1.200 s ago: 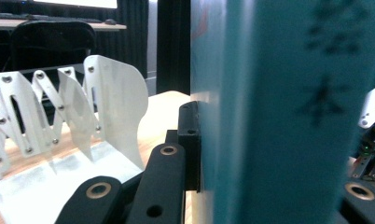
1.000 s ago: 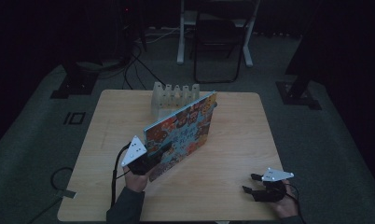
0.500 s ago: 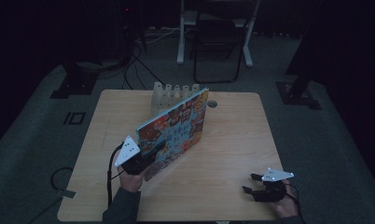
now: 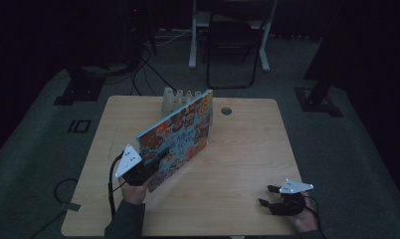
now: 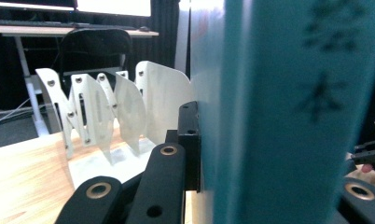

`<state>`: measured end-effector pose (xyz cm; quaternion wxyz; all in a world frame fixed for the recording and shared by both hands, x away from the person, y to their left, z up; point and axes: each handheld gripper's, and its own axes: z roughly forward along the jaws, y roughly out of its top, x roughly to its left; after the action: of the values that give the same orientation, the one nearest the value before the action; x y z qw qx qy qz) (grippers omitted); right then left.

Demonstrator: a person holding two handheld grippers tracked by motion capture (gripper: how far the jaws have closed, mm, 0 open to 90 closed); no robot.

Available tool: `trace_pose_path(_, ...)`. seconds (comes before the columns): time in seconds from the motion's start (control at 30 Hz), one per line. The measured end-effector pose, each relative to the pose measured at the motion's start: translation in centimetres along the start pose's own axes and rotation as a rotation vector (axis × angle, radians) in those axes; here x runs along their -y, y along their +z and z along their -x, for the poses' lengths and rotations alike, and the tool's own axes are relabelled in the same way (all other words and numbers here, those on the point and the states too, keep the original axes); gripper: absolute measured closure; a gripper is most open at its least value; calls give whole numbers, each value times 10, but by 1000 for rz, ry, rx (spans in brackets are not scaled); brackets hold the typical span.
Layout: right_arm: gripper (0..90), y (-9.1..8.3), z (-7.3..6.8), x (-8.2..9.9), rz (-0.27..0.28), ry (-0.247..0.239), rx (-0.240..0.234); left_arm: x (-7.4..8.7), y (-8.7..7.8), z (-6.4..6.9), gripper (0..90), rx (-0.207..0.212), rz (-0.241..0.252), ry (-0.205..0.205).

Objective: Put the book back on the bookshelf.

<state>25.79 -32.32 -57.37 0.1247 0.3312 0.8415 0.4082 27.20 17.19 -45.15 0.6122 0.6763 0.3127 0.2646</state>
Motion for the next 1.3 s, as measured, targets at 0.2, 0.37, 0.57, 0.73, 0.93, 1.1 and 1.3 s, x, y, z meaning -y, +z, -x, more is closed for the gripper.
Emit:
trace_pose_path(0.2, 312, 0, 0, 0, 0, 1, -1, 1, -3, -3, 813, -18, 1, -9)
trace_pose_path(0.37, 312, 0, 0, 0, 0, 1, -1, 1, -6, -6, 813, -33, 3, -11)
trace_pose_path(0.57, 312, 0, 0, 0, 0, 1, -1, 0, -9, -9, 813, -57, 5, -12)
trace_pose_path(0.73, 312, 0, 0, 0, 0, 1, -2, -1, -14, -13, 812, -68, 19, -23)
trace_pose_path(0.93, 312, 0, 0, 0, -1, 1, 0, -2, -19, -17, 812, -90, 27, -28)
trace_pose_path(1.1, 312, 0, 0, 0, -1, 1, 0, -3, -22, -20, 812, -103, 29, -33)
trace_pose_path(1.3, 311, 0, 0, 0, -1, 1, -2, -4, -24, -22, 812, -125, 30, -25)
